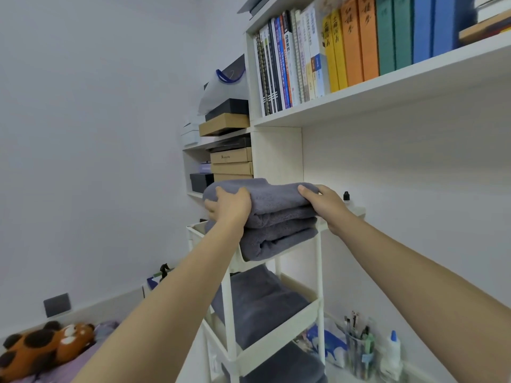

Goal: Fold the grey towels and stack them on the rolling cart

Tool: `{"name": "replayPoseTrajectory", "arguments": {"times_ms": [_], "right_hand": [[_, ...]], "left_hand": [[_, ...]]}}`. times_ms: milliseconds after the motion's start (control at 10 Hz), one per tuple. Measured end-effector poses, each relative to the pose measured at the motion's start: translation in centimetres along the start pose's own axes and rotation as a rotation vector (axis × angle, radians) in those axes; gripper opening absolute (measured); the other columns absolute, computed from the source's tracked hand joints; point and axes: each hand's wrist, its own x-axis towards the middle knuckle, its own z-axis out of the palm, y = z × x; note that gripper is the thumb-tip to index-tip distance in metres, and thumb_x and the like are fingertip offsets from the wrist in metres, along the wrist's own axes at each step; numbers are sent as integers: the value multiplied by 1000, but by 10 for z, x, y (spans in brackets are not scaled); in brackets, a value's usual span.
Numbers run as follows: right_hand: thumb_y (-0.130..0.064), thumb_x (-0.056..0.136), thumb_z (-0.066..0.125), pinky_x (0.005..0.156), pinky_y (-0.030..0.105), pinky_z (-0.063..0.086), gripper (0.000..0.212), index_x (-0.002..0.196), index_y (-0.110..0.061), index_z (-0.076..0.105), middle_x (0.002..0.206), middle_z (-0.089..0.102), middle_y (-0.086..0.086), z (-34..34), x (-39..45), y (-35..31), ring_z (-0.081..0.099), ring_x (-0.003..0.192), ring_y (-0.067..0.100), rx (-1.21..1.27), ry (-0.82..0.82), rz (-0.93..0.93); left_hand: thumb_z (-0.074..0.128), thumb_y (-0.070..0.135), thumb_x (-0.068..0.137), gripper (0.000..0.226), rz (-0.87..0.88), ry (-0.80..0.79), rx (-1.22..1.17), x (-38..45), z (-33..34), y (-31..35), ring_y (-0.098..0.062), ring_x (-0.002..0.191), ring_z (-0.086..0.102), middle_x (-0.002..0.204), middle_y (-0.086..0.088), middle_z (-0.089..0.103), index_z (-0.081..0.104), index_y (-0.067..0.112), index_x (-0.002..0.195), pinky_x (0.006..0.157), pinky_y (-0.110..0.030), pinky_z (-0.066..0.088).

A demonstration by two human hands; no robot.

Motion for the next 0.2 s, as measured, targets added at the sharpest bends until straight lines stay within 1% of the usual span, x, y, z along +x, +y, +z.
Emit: {"name": "replayPoseTrajectory", "arguments": {"times_ms": [100,200], "right_hand": [[-41,92,53,95,28,36,48,134,-17,46,137,47,3,-12,-24,-11,45,125,19,-90,91,-40],[-37,92,54,95,26,35,43,131,-19,49,136,46,3,-30,-50,-21,46,123,18,-126,247,-135]], "left_hand": [[40,32,95,51,316,48,196,-29,6,0,-29,144,11,159,-9,7,35,22,144,116,-51,15],[40,31,95,42,562,50,286,-58,16,7,-26,144,14,156,-10,18,47,19,135,118,-48,-4]]}}
